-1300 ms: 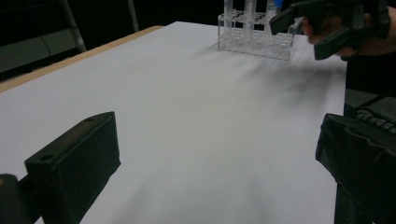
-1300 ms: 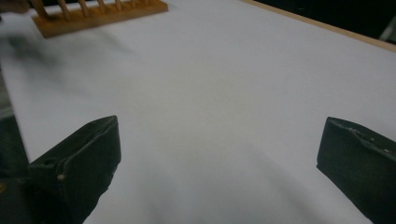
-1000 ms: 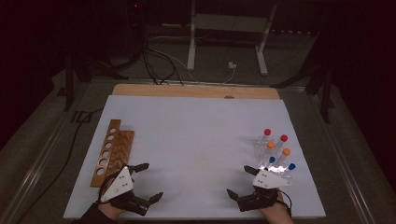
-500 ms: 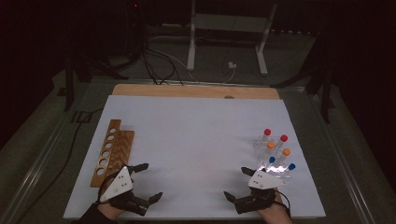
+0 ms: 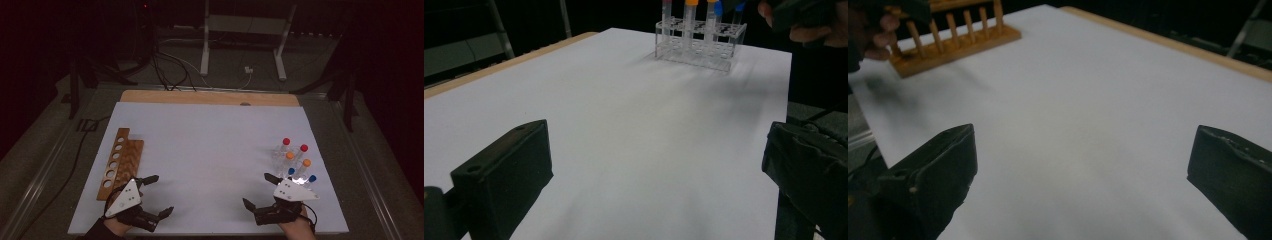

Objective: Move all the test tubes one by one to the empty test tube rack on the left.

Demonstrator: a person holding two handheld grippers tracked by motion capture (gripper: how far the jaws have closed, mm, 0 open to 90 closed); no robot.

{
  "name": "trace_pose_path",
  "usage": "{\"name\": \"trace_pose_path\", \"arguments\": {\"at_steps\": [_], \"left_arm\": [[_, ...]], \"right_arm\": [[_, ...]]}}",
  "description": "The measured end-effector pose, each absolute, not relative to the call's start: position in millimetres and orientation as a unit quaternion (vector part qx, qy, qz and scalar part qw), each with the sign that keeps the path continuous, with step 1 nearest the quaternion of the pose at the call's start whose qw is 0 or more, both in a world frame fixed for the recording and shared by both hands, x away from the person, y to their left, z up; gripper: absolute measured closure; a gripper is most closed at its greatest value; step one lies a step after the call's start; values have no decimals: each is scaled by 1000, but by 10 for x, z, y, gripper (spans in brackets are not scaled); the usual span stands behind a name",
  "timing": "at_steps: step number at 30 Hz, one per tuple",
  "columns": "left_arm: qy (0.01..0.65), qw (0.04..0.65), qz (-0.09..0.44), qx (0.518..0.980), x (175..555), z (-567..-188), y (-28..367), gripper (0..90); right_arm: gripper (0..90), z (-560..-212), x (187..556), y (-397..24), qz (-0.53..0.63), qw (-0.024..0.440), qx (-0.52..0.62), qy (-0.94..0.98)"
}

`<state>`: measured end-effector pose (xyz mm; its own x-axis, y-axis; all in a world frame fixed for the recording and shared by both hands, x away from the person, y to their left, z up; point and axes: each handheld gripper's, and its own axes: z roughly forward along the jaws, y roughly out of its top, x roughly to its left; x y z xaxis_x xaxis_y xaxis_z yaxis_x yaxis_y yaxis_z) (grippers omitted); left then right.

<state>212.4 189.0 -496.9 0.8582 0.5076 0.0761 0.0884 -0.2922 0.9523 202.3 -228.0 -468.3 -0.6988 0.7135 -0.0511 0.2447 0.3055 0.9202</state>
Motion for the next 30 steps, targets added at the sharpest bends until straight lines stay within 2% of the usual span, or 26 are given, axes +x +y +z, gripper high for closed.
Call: {"name": "trace_pose_path", "arguments": {"at_steps": [10, 21, 30], "left_arm": [[190, 564, 186, 782, 2121, -4966, 1891, 6], [191, 566, 186, 780, 2124, -4966, 1892, 6], [187, 565, 183, 782, 2123, -4969, 1881, 6]], "right_arm": [[0, -4537, 1973, -2454, 511, 262, 320, 754], [1, -4376, 1956, -2964, 514, 289, 373, 716], [1, -4398, 2011, -3382, 521, 274, 399, 703]]}}
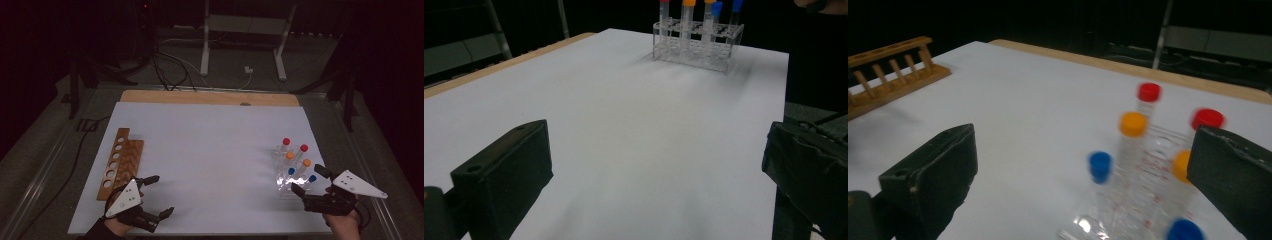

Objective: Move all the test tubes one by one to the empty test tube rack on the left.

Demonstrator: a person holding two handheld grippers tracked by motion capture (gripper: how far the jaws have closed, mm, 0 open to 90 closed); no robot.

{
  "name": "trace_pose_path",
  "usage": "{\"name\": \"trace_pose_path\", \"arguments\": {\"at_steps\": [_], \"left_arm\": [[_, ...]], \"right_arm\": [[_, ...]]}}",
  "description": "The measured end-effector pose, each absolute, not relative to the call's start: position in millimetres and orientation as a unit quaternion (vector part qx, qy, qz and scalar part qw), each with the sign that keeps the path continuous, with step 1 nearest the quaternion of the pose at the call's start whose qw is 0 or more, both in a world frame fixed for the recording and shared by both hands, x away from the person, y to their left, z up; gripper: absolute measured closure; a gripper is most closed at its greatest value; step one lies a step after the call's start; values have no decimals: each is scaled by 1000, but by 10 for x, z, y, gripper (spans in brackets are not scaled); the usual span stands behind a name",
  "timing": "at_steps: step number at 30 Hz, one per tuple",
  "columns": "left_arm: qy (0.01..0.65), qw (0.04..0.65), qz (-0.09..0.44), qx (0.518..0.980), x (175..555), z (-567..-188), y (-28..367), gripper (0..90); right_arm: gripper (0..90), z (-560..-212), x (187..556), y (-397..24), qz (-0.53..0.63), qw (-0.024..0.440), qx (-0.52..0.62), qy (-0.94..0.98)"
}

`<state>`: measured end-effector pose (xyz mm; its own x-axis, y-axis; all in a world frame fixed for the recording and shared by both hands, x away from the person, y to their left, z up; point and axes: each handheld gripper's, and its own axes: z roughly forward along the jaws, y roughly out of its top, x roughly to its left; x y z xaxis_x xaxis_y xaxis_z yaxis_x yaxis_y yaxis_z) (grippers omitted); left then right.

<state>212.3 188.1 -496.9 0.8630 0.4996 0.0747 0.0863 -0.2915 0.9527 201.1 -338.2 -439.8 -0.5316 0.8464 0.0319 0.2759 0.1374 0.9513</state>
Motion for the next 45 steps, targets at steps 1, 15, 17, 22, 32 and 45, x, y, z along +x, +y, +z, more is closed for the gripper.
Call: {"name": "trace_pose_path", "arguments": {"at_steps": [1, 15, 17, 22, 32, 45], "left_arm": [[188, 566, 182, 782, 2124, -4969, 1882, 6], [188, 568, 179, 781, 2125, -4969, 1881, 6], [188, 568, 179, 781, 2123, -4967, 1881, 6], [189, 569, 180, 780, 2125, -4967, 1885, 6], [189, 568, 181, 781, 2124, -4967, 1883, 6], [190, 567, 181, 781, 2126, -4969, 1886, 6]], "right_arm": [[2, -4408, 2017, -3424, 522, 273, 402, 701], [102, -4569, 2078, -3597, 472, 264, 448, 712], [158, -4595, 2092, -3585, 459, 265, 456, 715], [242, -4639, 2119, -3582, 425, 263, 474, 725], [542, -4674, 2160, -3662, 388, 238, 521, 722], [724, -4681, 2176, -3605, 360, 235, 528, 732]]}}
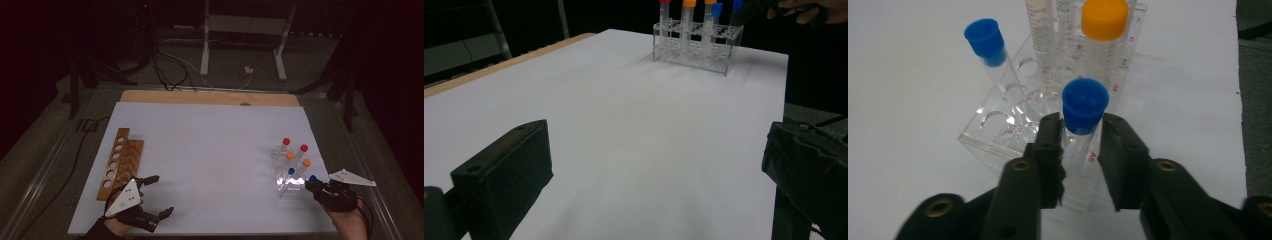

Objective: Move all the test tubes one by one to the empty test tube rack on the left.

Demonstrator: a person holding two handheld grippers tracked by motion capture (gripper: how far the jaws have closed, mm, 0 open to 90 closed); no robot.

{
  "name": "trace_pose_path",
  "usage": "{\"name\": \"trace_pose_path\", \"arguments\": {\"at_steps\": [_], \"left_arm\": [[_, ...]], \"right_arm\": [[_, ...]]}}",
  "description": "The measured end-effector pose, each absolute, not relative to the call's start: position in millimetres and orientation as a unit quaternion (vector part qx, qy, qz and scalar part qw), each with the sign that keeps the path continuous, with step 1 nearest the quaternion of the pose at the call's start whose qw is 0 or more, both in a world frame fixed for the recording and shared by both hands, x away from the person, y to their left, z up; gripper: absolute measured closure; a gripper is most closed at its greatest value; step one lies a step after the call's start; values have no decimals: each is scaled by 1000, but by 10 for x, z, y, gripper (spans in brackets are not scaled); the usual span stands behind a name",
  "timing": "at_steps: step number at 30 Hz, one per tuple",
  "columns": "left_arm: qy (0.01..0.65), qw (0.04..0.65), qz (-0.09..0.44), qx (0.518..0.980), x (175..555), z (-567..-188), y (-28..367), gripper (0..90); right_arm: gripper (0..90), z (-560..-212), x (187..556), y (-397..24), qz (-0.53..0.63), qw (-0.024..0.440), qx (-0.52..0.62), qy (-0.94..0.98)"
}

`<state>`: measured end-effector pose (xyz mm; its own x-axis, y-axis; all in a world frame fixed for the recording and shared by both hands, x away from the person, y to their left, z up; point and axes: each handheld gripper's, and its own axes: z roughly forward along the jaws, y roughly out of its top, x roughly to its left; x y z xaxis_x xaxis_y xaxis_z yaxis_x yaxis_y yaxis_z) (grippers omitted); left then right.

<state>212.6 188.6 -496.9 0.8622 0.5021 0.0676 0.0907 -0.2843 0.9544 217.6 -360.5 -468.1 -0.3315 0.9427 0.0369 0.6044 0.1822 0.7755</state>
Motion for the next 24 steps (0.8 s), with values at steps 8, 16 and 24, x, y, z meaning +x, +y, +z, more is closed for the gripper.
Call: {"name": "trace_pose_path", "arguments": {"at_steps": [8, 16, 24], "left_arm": [[189, 566, 182, 782, 2126, -4969, 1885, 6], [189, 565, 181, 782, 2127, -4970, 1884, 6], [189, 565, 181, 783, 2127, -4970, 1884, 6]], "right_arm": [[771, -4693, 2188, -3581, 359, 228, 528, 735], [773, -4630, 2149, -3580, 369, 245, 523, 728], [774, -4520, 2087, -3571, 378, 266, 512, 724]]}}
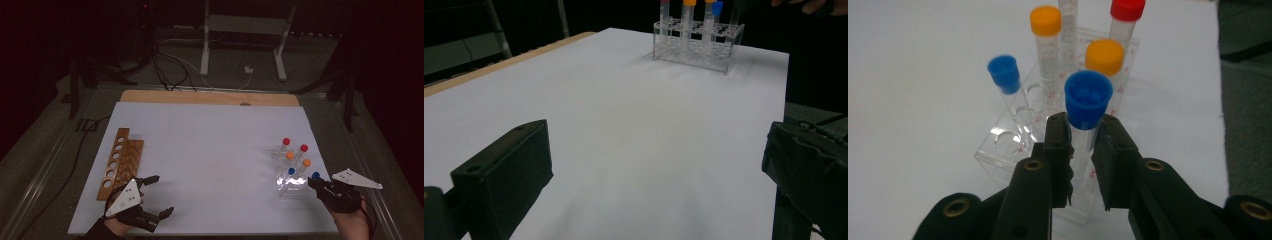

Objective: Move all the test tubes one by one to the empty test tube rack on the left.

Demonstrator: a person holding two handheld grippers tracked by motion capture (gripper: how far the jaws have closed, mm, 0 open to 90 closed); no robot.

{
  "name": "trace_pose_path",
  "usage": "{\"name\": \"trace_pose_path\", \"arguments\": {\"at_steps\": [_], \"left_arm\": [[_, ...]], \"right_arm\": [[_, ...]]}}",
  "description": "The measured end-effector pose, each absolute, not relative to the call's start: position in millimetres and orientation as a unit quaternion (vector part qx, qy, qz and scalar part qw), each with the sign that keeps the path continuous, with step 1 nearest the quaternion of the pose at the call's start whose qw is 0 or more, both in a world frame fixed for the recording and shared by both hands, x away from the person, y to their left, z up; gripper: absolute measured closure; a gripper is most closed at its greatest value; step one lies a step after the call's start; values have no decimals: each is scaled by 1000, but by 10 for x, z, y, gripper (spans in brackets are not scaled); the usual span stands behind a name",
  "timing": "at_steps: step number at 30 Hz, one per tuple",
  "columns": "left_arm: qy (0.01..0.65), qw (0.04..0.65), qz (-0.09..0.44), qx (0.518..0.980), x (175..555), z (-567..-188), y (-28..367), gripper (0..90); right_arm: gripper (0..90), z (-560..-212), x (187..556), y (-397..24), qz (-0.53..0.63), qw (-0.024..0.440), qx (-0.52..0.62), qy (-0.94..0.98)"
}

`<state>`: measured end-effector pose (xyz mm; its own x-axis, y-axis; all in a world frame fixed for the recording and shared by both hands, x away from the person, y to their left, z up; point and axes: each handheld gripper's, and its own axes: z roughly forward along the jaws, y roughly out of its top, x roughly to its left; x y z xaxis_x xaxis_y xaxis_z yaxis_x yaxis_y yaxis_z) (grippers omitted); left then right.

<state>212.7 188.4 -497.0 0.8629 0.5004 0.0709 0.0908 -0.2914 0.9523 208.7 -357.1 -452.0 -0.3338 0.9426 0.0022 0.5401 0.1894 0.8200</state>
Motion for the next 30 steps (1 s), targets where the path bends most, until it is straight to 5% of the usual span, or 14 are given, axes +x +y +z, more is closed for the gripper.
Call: {"name": "trace_pose_path", "arguments": {"at_steps": [19, 30], "left_arm": [[189, 564, 182, 783, 2130, -4974, 1879, 6], [188, 561, 181, 785, 2129, -4978, 1872, 6]], "right_arm": [[774, -4202, 1903, -3498, 400, 305, 484, 716], [774, -4142, 1874, -3286, 424, 287, 454, 729]]}}
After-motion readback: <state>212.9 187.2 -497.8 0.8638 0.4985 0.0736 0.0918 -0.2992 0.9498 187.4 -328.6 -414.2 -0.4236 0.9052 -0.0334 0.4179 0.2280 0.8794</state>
